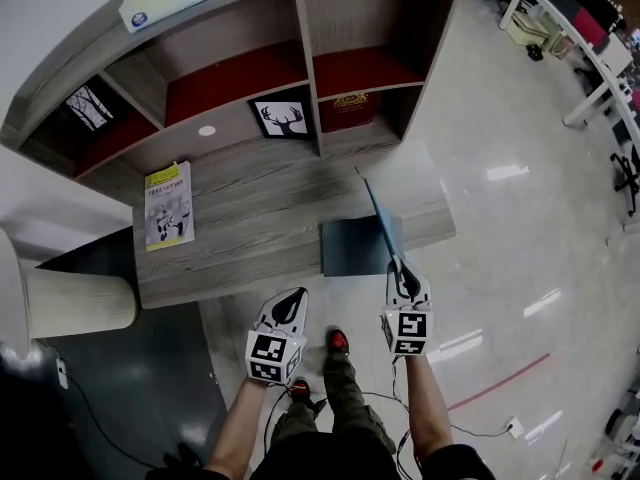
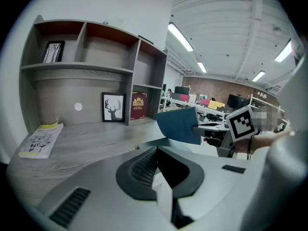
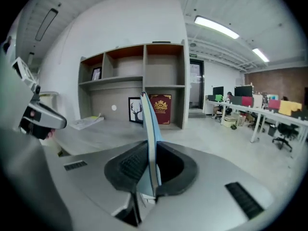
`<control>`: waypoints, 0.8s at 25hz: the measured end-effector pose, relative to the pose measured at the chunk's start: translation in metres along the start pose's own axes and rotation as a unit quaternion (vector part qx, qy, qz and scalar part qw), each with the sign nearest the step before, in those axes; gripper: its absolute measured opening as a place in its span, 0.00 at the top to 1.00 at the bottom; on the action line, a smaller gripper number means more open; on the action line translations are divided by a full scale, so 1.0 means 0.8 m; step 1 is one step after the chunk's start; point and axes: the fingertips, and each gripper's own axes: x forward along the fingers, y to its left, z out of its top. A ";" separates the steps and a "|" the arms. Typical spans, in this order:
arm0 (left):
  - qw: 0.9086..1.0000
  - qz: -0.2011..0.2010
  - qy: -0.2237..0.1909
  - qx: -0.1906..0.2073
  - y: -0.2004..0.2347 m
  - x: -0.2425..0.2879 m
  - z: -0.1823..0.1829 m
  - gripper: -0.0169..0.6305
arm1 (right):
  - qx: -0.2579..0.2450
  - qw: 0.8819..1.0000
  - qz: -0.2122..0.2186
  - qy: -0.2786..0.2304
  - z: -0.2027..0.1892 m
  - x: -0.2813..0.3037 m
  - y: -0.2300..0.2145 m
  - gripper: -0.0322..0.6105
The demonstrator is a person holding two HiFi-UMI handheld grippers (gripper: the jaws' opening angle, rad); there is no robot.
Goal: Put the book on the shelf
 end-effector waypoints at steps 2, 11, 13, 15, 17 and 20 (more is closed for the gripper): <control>1.000 -0.001 -0.006 0.003 -0.001 -0.005 0.012 0.96 | 0.047 0.999 -0.003 -0.008 0.012 -0.004 -0.017 0.85; 0.999 0.008 -0.042 0.017 0.002 -0.034 0.069 0.96 | 0.154 0.986 0.015 -0.067 0.075 -0.043 -0.029 0.85; 0.999 0.013 -0.050 0.017 0.005 -0.044 0.081 0.96 | 0.164 0.983 0.024 -0.078 0.090 -0.056 -0.021 0.85; 0.998 0.017 -0.059 0.015 0.007 -0.058 0.093 0.96 | 0.167 0.982 0.034 -0.087 0.106 -0.072 -0.010 0.85; 0.997 0.022 -0.068 0.014 0.009 -0.070 0.104 0.96 | 0.164 0.981 0.045 -0.097 0.124 -0.087 0.001 0.85; 0.996 0.032 -0.080 0.015 0.012 -0.087 0.118 0.96 | 0.150 0.980 0.067 -0.116 0.152 -0.103 0.020 0.85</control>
